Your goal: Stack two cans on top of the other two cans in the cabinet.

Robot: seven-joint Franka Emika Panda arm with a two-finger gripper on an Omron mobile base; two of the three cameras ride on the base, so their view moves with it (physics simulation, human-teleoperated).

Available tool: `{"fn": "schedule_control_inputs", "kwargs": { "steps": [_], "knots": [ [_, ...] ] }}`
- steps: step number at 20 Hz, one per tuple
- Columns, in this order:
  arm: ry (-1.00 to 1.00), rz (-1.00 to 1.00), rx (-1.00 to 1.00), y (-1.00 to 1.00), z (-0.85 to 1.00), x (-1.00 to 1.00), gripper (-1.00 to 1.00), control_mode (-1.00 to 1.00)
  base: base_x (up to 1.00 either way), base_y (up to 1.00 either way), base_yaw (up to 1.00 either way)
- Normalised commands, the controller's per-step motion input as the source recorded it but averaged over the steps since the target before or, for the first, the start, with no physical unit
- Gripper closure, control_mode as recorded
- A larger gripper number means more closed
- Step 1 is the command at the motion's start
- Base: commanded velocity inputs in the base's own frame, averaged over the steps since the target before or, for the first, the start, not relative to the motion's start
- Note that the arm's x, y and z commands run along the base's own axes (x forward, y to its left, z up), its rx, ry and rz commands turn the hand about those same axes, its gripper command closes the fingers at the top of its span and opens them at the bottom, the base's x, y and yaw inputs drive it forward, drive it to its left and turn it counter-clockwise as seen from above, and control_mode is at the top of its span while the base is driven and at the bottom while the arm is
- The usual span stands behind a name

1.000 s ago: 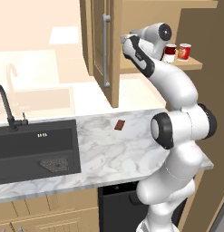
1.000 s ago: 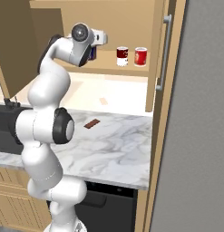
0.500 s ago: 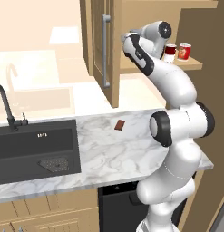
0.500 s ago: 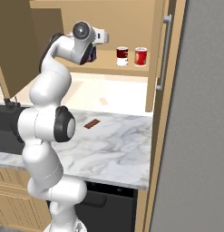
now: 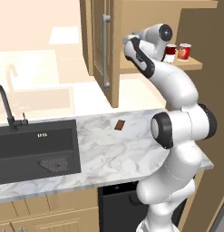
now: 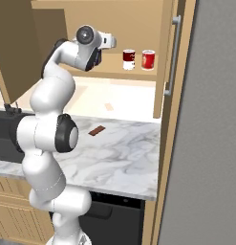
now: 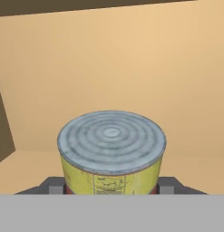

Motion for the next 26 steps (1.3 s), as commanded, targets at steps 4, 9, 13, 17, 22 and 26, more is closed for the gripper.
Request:
{"fn": "schedule_control_inputs", "kwargs": {
  "steps": [4,9,13,17,22,26],
  "knots": [
    [0.00,-0.06,0.00,0.00,0.00,0.01,1.00,-1.00,0.00,0.00,0.00],
    [0.02,-0.03,0.00,0.02,0.00,0.05,1.00,-1.00,0.00,0.00,0.00],
    [0.00,-0.03,0.00,0.06,0.02,0.00,1.00,-1.00,0.00,0.00,0.00],
    [0.00,-0.05,0.00,0.06,0.04,-0.02,1.00,-1.00,0.00,0.00,0.00],
    [0.01,-0.05,0.00,0.07,0.01,-0.03,1.00,-1.00,0.00,0.00,0.00],
    [0.02,-0.05,0.00,0.06,0.00,-0.03,1.00,-1.00,0.00,0.00,0.00]
  ]
}}
